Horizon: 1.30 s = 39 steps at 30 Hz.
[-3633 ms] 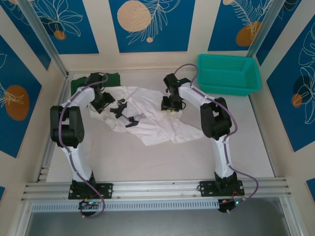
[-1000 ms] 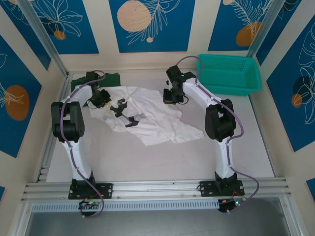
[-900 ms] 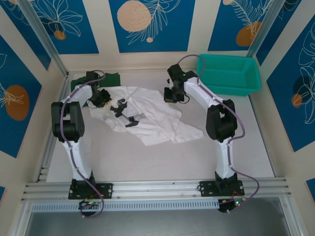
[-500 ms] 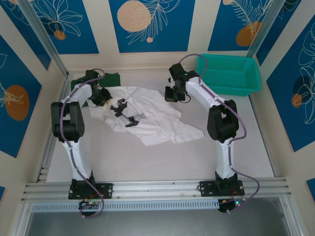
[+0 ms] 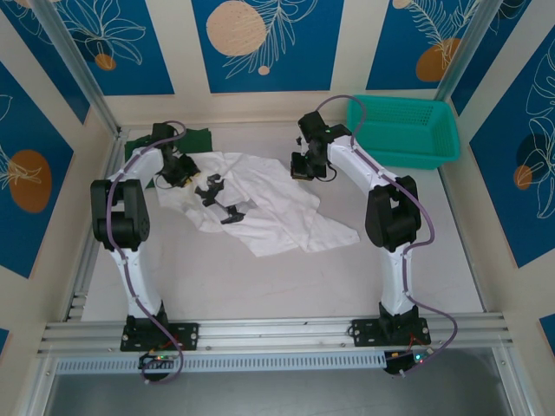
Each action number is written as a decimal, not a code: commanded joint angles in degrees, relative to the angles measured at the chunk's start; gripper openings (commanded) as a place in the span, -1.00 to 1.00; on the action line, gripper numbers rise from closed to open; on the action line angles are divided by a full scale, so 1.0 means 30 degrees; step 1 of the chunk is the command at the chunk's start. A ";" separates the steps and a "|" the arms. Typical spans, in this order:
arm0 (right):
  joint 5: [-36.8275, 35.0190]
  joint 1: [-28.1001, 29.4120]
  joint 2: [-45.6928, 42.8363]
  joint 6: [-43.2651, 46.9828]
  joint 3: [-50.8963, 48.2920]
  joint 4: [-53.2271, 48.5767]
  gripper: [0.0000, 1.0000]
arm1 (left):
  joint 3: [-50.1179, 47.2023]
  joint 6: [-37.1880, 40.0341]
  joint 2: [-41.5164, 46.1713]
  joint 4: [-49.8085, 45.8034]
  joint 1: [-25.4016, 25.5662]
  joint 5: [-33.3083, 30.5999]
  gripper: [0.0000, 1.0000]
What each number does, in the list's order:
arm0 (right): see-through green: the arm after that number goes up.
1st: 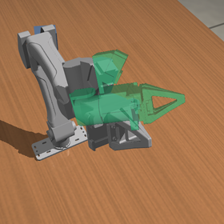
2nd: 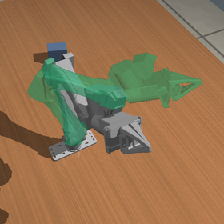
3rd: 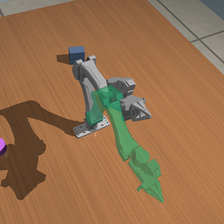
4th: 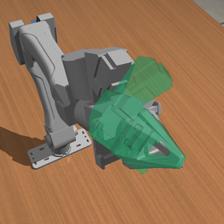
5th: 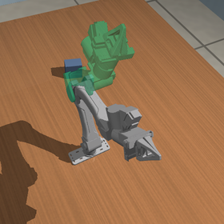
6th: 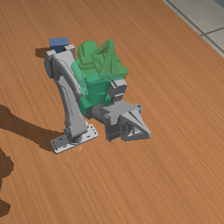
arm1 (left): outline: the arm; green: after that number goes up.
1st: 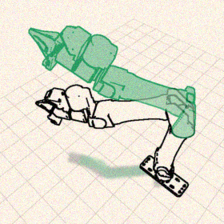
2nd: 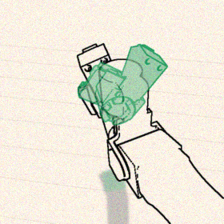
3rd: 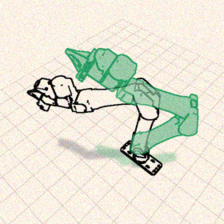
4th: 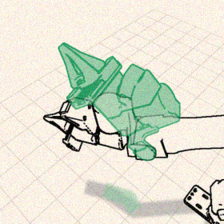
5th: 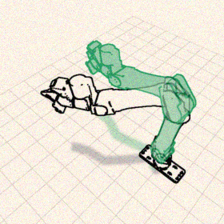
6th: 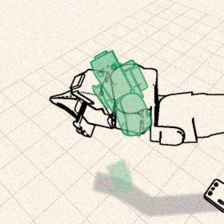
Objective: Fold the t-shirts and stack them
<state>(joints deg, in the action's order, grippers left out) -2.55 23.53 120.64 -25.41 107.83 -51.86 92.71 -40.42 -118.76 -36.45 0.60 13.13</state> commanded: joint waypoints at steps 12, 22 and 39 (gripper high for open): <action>0.0826 -0.0312 -0.0541 0.0032 -0.0377 0.0170 -1.00 | 0.0780 -0.0714 0.0182 -0.1270 0.0764 0.0292 -0.20; 0.0955 -0.0372 -0.0454 0.0085 -0.0322 0.0176 -1.00 | 0.1887 -0.0324 -0.0094 -0.2665 0.0768 -0.0903 -0.26; 0.0849 -0.0632 -0.1297 -0.0051 -0.0854 0.0282 -1.00 | 0.2819 -0.0333 -0.0643 -0.2421 0.0810 -0.1084 -1.00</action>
<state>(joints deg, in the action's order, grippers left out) -1.06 22.17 120.49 -25.43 106.30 -50.57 99.02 -42.48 -122.10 -42.68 2.44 11.46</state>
